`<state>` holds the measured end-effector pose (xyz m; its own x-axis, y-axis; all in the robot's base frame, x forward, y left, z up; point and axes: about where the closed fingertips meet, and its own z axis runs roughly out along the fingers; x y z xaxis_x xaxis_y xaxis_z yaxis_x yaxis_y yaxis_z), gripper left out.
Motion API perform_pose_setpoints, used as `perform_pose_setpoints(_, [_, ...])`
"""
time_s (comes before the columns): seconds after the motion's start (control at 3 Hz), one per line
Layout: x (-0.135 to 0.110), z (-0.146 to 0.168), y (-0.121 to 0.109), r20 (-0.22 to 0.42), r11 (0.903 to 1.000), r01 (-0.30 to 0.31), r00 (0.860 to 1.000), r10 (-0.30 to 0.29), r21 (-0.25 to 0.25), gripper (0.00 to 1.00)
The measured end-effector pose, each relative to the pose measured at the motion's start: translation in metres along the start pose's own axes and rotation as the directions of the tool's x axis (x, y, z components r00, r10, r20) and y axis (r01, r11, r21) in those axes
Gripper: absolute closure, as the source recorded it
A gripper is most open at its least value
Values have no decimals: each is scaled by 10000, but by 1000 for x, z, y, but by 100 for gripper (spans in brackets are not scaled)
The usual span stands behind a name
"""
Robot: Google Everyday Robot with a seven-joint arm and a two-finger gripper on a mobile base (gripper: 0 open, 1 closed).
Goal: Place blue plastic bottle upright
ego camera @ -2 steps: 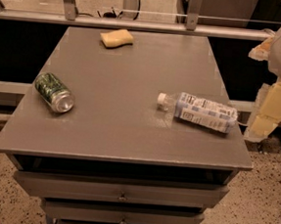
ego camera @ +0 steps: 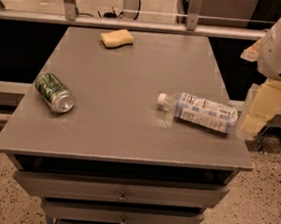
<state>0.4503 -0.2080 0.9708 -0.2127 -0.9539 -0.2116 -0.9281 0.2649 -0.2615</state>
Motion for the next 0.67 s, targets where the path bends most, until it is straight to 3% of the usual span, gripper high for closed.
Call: perform_pose_setpoints(0.67, [-36, 60, -13, 91, 9992, -90, 9999, 94, -400, 0])
